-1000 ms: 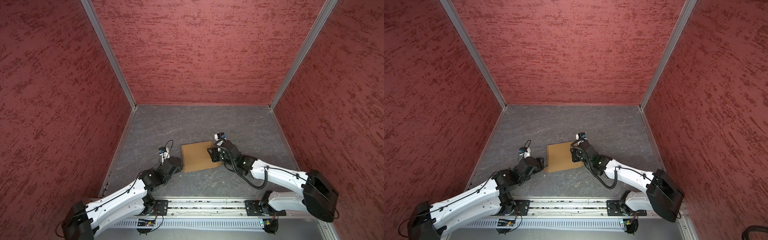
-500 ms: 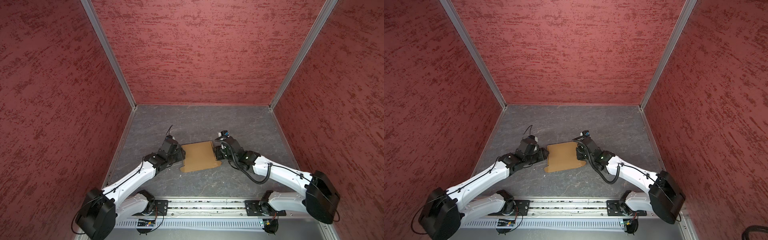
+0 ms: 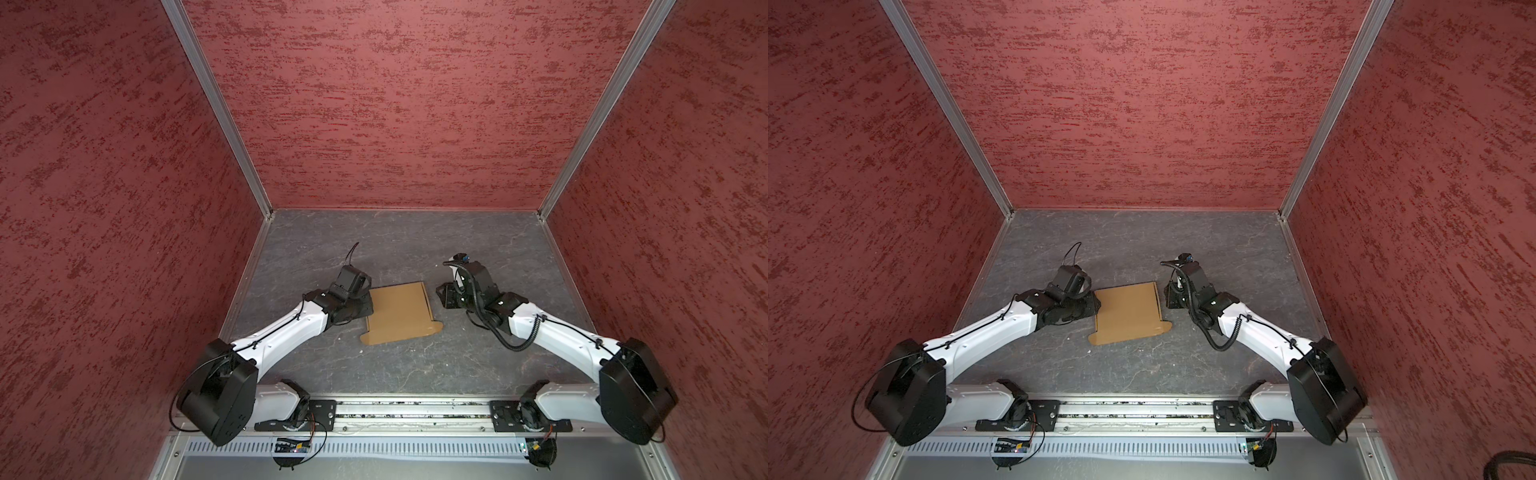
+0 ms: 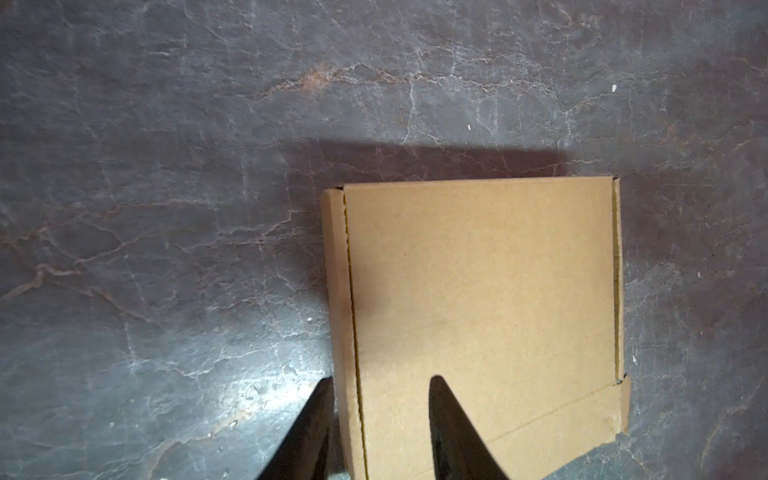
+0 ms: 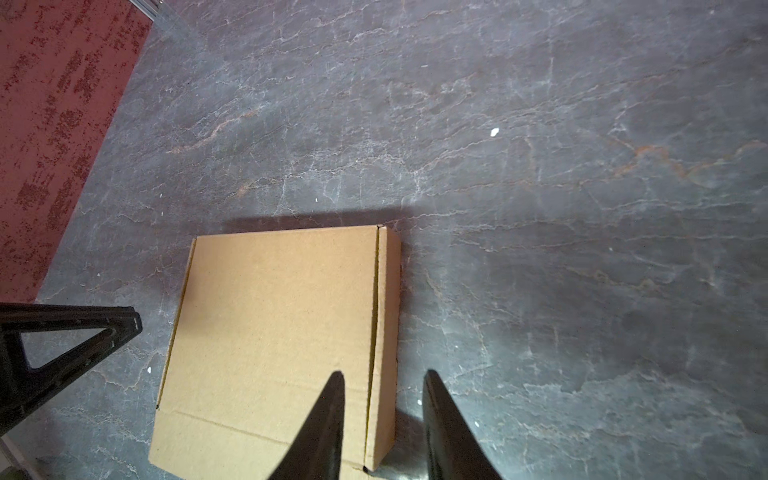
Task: Fold the paper box
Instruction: 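Raise both grippers above the closed box and hold them open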
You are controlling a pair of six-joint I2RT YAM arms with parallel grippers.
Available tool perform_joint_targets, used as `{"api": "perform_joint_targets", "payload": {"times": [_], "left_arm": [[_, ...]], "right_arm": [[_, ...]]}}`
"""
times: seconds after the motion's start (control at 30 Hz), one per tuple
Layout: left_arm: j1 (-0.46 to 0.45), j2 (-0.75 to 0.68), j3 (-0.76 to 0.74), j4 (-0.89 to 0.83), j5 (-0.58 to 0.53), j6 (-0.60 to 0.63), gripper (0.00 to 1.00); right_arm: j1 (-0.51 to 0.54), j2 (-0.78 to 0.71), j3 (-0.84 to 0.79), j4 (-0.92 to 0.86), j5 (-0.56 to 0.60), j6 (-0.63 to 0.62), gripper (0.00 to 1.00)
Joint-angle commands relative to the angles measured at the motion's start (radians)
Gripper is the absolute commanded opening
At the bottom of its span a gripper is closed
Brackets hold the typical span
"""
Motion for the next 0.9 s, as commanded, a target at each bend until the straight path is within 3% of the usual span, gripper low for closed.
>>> {"api": "perform_joint_targets", "payload": {"times": [0.0,0.53,0.87], "left_arm": [[0.007,0.018,0.015,-0.033,-0.03,0.019,0.36],[0.007,0.03,-0.038,0.008,0.007,0.027,0.25],[0.007,0.039,-0.054,0.012,0.018,0.04,0.24]], "right_arm": [[-0.024,0.008,0.005,0.026,-0.042,-0.023,0.33],[-0.05,0.031,0.002,0.063,-0.073,-0.018,0.31],[-0.049,0.045,0.002,0.08,-0.082,-0.009,0.3]]}}
